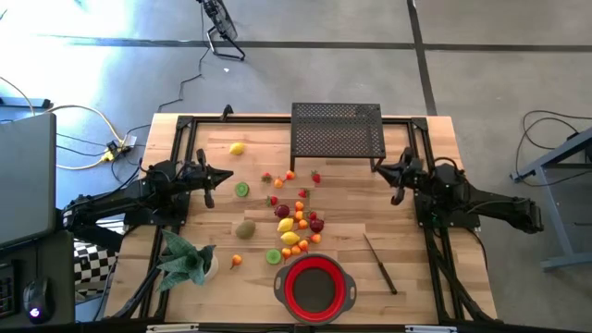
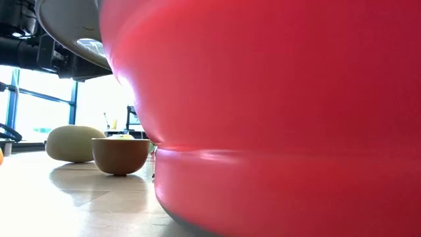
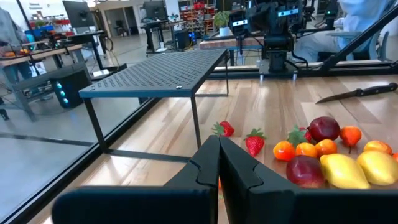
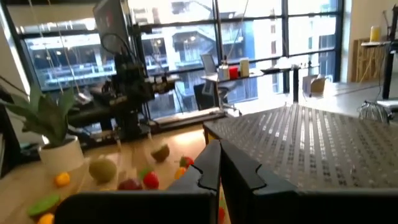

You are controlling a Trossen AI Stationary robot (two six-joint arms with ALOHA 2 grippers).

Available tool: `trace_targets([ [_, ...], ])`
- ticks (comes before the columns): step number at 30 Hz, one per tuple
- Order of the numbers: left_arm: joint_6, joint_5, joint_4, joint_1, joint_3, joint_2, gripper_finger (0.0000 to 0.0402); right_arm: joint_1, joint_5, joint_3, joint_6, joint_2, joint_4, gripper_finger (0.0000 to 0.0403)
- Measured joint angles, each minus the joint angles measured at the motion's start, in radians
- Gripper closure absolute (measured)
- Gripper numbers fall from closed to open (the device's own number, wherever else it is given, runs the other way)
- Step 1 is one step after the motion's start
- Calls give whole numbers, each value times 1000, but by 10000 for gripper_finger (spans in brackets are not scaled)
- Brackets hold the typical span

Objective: Pick & Place Fruit
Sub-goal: Put the strainer on the shelf

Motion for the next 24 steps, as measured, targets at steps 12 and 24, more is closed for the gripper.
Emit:
trace_targets([
  [12,-2,0,0,0,0,0,402,45,4,0,83,57,9,401],
  [24,-2,-1,0,0,0,0,402,94,17,35,49,180,111,401],
])
